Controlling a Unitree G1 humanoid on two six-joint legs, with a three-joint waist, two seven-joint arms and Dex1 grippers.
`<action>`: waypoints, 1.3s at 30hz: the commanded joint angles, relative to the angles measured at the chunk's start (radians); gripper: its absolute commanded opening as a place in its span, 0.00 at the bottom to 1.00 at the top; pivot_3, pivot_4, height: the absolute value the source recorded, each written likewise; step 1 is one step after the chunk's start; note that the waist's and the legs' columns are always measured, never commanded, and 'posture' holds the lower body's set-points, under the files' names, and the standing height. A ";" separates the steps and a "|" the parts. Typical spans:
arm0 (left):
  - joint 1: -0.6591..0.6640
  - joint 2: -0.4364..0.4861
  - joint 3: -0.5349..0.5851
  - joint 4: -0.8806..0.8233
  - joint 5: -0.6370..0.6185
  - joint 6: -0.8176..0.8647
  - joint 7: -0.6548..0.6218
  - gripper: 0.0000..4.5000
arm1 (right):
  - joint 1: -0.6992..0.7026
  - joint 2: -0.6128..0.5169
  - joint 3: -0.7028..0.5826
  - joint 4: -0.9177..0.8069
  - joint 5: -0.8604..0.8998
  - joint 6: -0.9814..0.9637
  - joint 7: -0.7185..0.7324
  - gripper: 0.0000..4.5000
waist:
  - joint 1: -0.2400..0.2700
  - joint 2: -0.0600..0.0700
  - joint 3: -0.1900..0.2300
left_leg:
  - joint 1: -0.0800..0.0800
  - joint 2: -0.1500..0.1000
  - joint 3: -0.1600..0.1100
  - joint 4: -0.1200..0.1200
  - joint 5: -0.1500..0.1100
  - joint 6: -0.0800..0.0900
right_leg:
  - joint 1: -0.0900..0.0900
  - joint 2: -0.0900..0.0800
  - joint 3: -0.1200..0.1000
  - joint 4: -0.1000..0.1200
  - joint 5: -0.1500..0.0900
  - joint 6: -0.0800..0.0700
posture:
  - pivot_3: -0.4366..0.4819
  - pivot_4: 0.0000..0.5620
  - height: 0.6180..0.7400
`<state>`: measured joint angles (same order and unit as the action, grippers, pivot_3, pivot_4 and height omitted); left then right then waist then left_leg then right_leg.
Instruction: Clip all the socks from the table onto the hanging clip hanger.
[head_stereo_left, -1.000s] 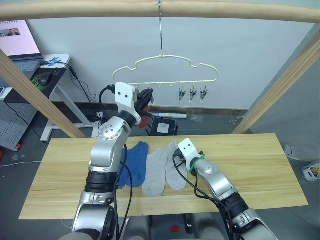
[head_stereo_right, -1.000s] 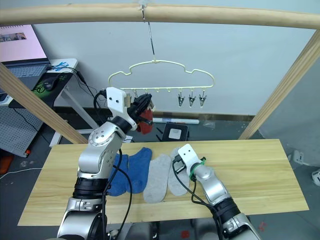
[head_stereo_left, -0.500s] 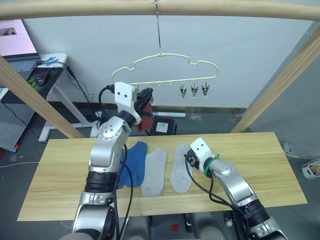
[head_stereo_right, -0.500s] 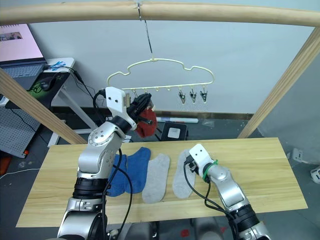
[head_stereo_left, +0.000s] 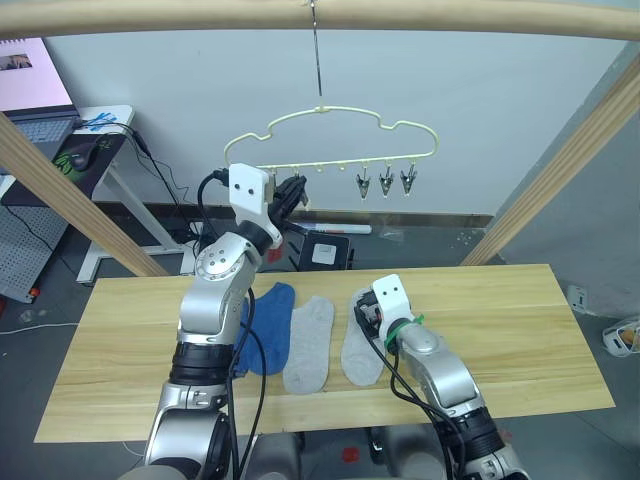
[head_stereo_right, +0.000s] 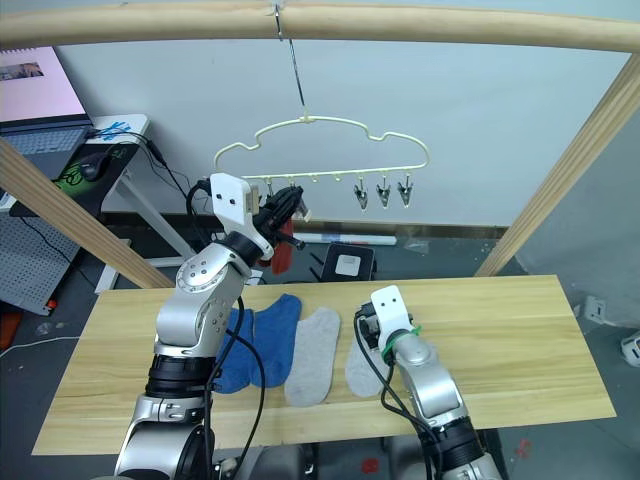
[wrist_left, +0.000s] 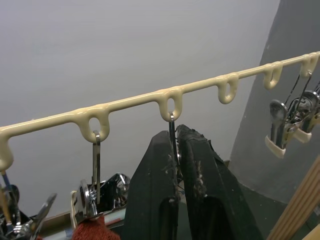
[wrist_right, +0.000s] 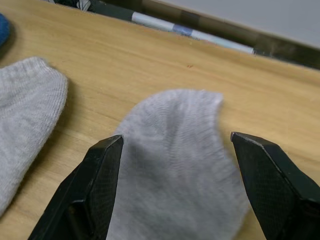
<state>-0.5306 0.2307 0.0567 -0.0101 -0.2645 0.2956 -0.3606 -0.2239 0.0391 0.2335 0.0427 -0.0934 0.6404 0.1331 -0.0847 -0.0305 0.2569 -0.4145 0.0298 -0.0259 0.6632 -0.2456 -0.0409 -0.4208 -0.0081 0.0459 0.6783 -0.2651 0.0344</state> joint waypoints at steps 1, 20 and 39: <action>0.000 0.004 0.007 -0.029 -0.003 0.001 0.001 0.00 | -0.034 0.037 -0.019 0.041 0.016 -0.040 -0.027 0.79 | 0.000 0.000 0.000 | 0.000 0.000 0.000 0.000 0.000 0.000 | 0.000 0.000 0.000 0.000 0.000 0.000 | 0.37 0.51 1.00; 0.013 0.023 0.021 -0.065 -0.041 0.022 -0.030 0.00 | -0.086 0.031 -0.035 0.174 0.029 -0.126 -0.041 0.13 | 0.001 0.000 0.004 | 0.000 0.000 0.000 -0.001 0.000 0.000 | 0.000 0.000 0.000 -0.001 0.000 0.000 | 0.38 0.50 1.00; -0.046 0.109 0.094 -0.072 -0.226 0.147 -0.155 0.00 | -0.332 -0.138 0.149 0.034 -0.015 -0.424 0.291 0.00 | -0.002 0.000 0.008 | -0.002 0.000 0.000 -0.001 0.000 0.000 | -0.001 0.000 -0.001 -0.002 0.000 0.000 | 0.35 0.47 1.00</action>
<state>-0.5565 0.3288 0.1283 -0.0427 -0.4684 0.4404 -0.5037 -0.5402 -0.1016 0.3766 0.0776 -0.1053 0.2554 0.4023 -0.0863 -0.0303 0.2653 -0.4165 0.0300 -0.0261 0.6621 -0.2457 -0.0413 -0.4220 -0.0083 0.0449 0.6758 -0.2651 0.0344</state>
